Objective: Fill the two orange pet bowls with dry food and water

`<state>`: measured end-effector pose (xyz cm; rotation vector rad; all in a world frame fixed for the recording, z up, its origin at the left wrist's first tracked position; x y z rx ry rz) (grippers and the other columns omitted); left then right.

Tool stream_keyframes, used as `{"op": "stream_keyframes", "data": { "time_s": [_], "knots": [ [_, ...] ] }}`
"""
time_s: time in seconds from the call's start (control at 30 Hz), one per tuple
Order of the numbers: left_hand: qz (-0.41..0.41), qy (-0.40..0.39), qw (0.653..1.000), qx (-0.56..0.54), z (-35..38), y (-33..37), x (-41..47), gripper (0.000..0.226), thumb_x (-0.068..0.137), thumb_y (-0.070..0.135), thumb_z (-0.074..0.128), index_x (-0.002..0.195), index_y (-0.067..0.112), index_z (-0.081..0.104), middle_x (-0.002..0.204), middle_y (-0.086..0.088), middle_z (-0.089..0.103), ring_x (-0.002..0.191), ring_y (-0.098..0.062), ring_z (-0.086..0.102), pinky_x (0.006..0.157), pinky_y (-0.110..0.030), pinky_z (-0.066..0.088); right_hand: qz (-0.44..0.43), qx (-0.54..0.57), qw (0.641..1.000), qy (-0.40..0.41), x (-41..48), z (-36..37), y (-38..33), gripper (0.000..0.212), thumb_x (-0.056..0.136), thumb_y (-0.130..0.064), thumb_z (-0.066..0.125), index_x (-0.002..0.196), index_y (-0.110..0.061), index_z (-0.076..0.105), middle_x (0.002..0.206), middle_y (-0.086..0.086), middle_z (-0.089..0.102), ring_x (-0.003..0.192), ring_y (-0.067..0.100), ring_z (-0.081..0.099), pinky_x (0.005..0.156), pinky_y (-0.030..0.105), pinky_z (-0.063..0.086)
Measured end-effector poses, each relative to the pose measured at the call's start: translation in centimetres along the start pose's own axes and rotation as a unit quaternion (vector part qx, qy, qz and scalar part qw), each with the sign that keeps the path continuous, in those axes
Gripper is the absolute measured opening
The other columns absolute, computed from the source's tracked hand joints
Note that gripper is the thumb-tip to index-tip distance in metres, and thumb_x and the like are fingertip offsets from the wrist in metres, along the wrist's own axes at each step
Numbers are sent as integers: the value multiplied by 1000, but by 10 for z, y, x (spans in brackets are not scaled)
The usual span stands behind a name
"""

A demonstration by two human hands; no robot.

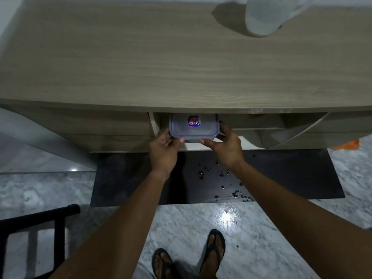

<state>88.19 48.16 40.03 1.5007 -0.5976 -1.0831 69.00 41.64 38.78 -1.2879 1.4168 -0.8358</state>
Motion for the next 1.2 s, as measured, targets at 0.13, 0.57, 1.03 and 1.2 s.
{"op": "stream_keyframes", "data": {
  "time_s": [0.13,0.57,1.03,1.2],
  "knots": [
    [13,21,1000,9,5,-2,16,35,83,1,71,115,15,67,102,9,71,93,2,66,84,-10,49,1,1,1000,-2,22,8,4,54,73,-15,90,122,-14,67,116,0,73,115,20,66,99,39,55],
    [24,90,992,80,10,-29,59,28,88,7,68,69,17,49,67,6,53,60,3,51,66,-16,45,46,-23,999,-17,72,29,30,32,74,-18,91,83,-16,60,82,-6,62,81,13,60,76,23,47],
    [-11,109,983,147,12,-31,66,32,90,14,65,68,18,43,66,6,49,65,-10,50,64,-19,38,39,-53,998,-16,83,45,38,57,75,-23,90,57,-20,35,58,0,39,57,18,39,61,32,37],
    [-42,65,980,181,10,-36,45,43,90,28,66,122,2,52,128,-19,58,123,-29,53,106,-43,44,67,-68,995,-3,51,41,33,62,72,-43,88,119,-12,62,122,8,67,114,25,63,90,36,55]
  ]
}}
Point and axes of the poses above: each hand's wrist, its own x-axis towards the middle knuckle, its own z-axis out of the palm, y = z × x, the point moved 6 cm from there along x, towards the middle knuckle
